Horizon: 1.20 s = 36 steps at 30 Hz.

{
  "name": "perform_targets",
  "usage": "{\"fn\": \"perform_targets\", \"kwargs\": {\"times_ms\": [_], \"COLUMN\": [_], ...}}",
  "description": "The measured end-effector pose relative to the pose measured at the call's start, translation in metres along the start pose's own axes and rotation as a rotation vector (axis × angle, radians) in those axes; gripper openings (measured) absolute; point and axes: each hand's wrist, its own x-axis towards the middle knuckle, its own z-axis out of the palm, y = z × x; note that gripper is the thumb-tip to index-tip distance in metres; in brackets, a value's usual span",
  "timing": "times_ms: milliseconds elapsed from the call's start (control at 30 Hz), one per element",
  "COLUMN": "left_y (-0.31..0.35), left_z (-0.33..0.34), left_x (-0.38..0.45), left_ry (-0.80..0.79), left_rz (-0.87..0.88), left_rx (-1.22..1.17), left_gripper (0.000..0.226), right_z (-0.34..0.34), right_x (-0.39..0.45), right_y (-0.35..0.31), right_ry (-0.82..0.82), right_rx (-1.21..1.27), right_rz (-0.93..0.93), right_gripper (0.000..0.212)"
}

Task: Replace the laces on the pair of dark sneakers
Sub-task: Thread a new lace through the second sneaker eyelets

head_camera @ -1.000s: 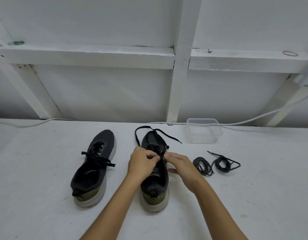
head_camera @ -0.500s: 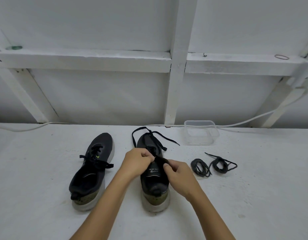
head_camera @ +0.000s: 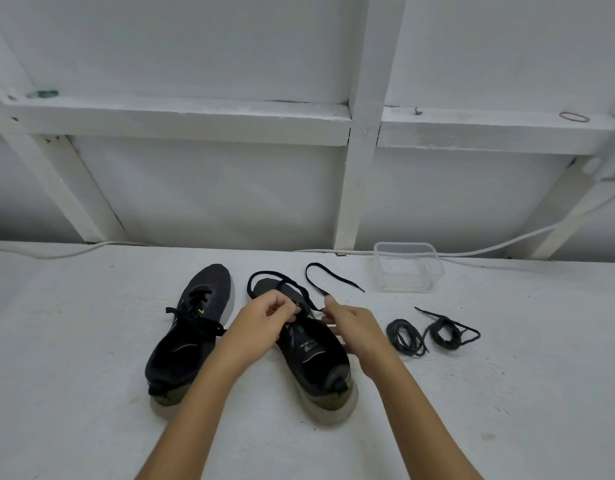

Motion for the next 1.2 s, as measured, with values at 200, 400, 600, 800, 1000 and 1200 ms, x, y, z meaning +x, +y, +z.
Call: {"fn": "perform_targets", "kwargs": {"times_ms": [200, 400, 600, 800, 1000, 1200], "left_y": [-0.011, -0.011, -0.014, -0.017, -0.019, -0.014], "left_z": [0.011, 0.009, 0.008, 0.009, 0.010, 0.007], "left_x": [-0.004, -0.005, -0.006, -0.004, 0.001, 0.007], "left_ry": [0.092, 0.045, 0.049, 0.041, 0.053, 0.022], "left_rz": [-0.010, 0.010, -0.018, -0.029, -0.021, -0.051], "left_rx": [-0.057, -0.029, -0.042, -0.053, -0.070, -0.175], "left_gripper": [0.023, 0.021, 0.023, 0.023, 0.021, 0.016], "right_z": [0.001, 0.016, -0.004, -0.048, -0.049, -0.013], "right_x": [0.034, 0.047, 0.048, 0.050, 0.034, -0.018], "right_y": [-0.010, -0.027, -0.039, -0.026, -0.001, -0.020], "right_ry": [-0.083, -0.107, -0.214, 0.050, 0.193, 0.203], "right_rx": [-0.123, -0.132, 0.740, 1.000, -0.669, -0.537], "right_rz": [0.105, -0.004, -0.073, -0.065, 0.061, -0.248], "right_gripper": [0.041, 0.007, 0.021, 0.023, 0.048, 0.037]}}
